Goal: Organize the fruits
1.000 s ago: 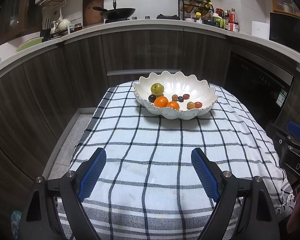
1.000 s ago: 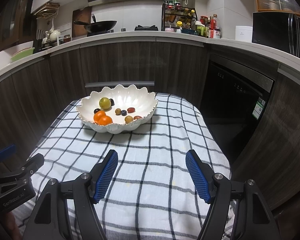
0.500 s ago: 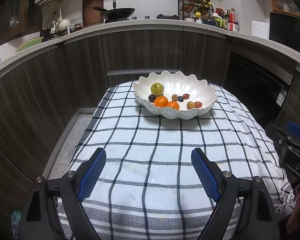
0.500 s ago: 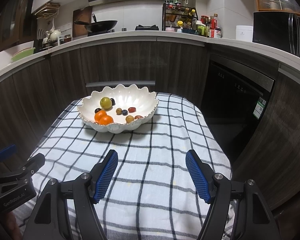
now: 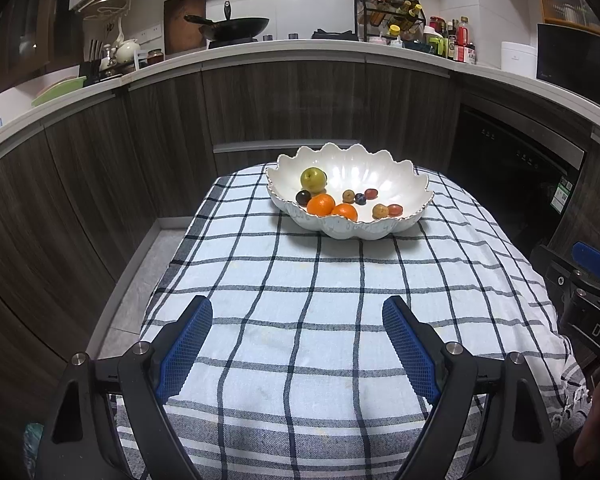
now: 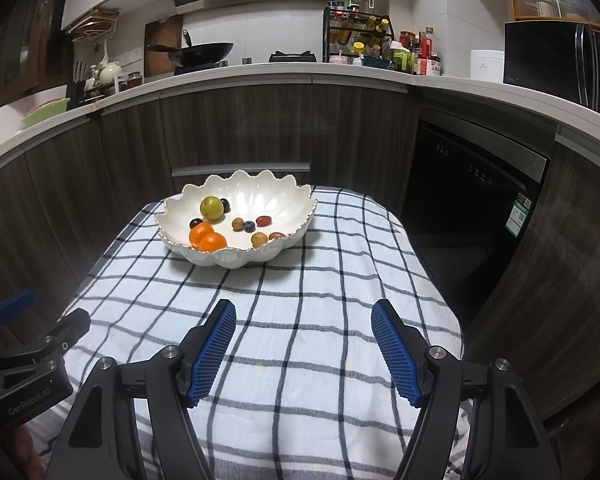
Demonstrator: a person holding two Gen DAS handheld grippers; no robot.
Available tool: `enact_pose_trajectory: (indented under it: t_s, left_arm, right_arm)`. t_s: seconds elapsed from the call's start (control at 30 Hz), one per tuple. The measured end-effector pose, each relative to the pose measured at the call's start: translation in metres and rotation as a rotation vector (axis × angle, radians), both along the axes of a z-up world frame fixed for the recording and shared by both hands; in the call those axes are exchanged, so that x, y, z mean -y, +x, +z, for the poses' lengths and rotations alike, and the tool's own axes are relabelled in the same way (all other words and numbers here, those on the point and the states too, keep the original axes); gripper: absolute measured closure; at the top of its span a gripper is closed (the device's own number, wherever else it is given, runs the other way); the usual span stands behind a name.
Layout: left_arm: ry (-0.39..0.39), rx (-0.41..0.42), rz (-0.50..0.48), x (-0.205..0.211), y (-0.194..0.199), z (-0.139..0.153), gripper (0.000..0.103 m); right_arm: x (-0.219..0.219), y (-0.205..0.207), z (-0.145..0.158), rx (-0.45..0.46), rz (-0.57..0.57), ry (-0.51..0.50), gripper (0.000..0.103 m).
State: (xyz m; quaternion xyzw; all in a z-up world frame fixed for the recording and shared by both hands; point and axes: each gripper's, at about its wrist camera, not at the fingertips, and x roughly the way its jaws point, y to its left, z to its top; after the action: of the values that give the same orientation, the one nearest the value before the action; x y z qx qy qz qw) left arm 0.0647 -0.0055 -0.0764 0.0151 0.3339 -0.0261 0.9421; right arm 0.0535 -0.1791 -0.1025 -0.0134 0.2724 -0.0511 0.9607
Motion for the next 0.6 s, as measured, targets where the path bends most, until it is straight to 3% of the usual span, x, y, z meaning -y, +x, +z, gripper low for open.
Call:
enact_pose_trajectory:
  t_s: [0.6]
  left_arm:
    - [-0.010, -0.010, -0.008, -0.0009, 0.0001, 0.0016, 0.010]
  right_arm:
    - [-0.0008, -0.0004, 0.0010, 0.003, -0.003, 0.004, 0.032]
